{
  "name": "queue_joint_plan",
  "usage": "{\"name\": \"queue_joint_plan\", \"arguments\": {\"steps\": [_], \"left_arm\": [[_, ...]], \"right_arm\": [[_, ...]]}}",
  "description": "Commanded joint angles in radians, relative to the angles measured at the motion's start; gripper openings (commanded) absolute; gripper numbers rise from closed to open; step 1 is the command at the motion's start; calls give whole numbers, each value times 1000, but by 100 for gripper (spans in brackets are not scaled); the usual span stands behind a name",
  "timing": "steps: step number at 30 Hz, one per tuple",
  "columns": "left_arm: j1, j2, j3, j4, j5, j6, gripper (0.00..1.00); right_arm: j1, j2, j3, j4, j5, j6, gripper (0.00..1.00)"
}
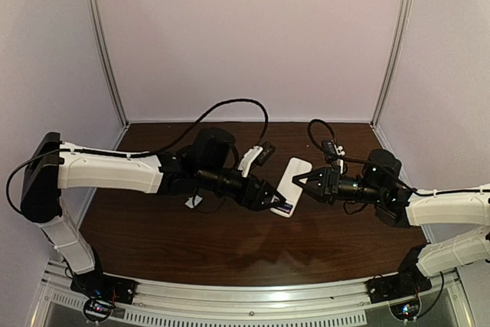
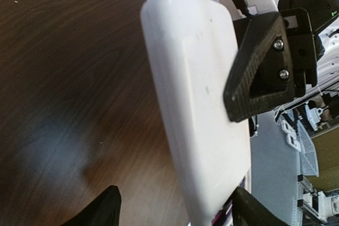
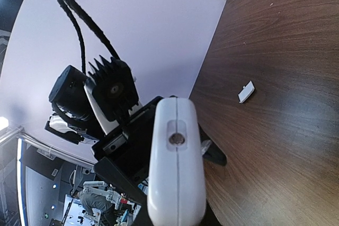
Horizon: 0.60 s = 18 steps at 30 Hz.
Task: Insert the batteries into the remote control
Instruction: Load the battery into the battery compartment.
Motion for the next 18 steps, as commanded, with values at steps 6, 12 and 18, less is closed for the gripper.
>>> {"name": "queue_joint_plan", "arguments": {"steps": [6,12,18], "left_arm": [[113,-197,-22,-259,-271,192,80],[206,-172,-41,-493,-521,124,74],[272,-92,-30,-588,-611,128,61]], "right_arm": [[-25,-55,25,-105,-9,-65,0],[-49,-33,19,-103,-24,-71,0],[-66,1,36,-159,-28,-121,0]]}}
